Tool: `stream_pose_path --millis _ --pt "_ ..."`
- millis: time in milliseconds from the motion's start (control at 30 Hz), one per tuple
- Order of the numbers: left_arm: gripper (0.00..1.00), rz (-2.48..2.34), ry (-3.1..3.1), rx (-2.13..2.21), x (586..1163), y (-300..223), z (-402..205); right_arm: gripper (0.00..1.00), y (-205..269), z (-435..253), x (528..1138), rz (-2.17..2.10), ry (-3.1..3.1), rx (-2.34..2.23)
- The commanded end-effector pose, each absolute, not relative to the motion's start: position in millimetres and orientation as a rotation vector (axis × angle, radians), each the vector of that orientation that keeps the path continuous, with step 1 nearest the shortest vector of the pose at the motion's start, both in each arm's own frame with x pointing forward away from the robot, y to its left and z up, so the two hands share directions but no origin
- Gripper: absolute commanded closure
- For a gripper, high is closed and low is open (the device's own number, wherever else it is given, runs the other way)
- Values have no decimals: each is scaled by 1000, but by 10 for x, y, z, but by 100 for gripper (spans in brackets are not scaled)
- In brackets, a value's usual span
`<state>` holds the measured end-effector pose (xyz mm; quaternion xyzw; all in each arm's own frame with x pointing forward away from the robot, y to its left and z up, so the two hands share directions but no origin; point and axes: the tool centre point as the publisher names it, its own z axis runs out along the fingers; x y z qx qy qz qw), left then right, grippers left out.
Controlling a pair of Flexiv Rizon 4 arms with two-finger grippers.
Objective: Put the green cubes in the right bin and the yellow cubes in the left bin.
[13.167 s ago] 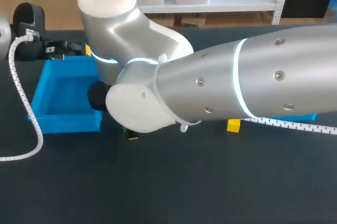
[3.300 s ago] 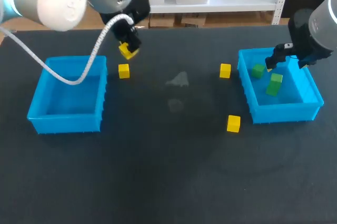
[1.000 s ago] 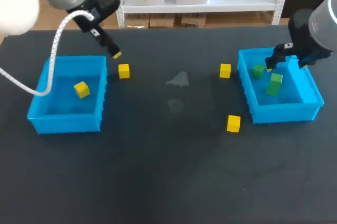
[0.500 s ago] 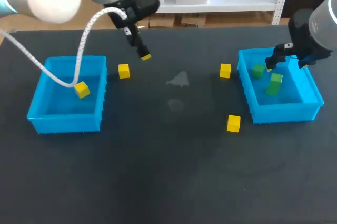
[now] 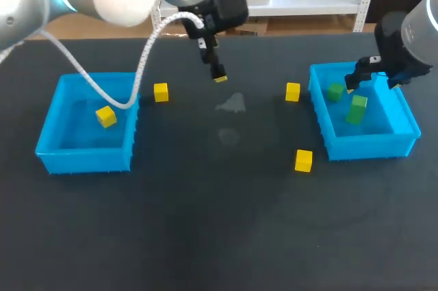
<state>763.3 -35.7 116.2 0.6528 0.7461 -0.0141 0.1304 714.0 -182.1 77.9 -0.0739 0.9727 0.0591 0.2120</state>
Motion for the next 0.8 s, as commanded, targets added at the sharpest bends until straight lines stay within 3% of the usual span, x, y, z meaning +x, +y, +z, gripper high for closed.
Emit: stream_pose_path --millis 33,800 --pt "0 -6 2182 1966 7721 -612 1109 0 -1820 777 7126 161 2697 -202" --pt "0 101 2095 2128 7946 -1350 666 0 -1820 777 7126 161 2697 -202"
